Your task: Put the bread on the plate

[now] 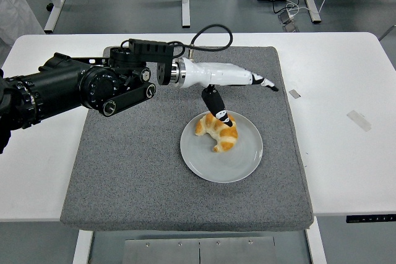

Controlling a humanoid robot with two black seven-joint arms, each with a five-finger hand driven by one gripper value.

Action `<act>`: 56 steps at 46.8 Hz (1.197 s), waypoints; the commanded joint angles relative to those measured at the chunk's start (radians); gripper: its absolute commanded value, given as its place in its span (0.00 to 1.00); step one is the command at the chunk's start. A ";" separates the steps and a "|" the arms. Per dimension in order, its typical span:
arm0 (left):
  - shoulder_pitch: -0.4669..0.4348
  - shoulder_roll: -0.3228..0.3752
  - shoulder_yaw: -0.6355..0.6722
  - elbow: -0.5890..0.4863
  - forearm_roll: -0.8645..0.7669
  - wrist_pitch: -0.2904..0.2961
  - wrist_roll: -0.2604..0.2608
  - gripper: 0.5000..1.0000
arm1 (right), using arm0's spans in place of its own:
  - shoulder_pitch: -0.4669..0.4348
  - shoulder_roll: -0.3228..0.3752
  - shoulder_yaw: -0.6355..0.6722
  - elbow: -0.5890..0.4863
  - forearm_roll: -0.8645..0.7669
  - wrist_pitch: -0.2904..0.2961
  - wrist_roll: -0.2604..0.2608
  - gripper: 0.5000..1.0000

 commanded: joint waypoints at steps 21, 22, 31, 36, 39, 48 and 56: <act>0.004 0.084 -0.228 0.133 -0.836 -0.012 0.108 1.00 | 0.000 0.000 0.000 0.000 0.000 0.000 0.000 1.00; 0.018 0.087 -0.250 0.135 -0.863 -0.009 0.120 1.00 | 0.000 0.000 -0.002 0.000 0.000 0.000 0.000 1.00; 0.171 0.114 -0.516 0.139 -1.005 0.032 0.243 1.00 | -0.002 0.000 -0.002 0.000 0.000 0.000 0.000 1.00; 0.275 0.109 -0.713 0.143 -1.035 0.101 0.280 1.00 | -0.005 0.000 -0.002 0.000 0.000 0.000 0.000 1.00; 0.337 0.100 -0.832 0.143 -1.039 0.121 0.284 1.00 | -0.006 0.000 -0.002 0.000 -0.002 0.000 0.000 1.00; 0.475 0.060 -1.124 0.143 -1.041 0.123 0.284 1.00 | -0.006 0.000 -0.002 0.000 -0.002 0.000 0.000 1.00; 0.539 0.035 -1.251 0.143 -1.082 0.121 0.284 0.99 | -0.006 0.000 -0.002 0.002 -0.002 0.000 0.000 1.00</act>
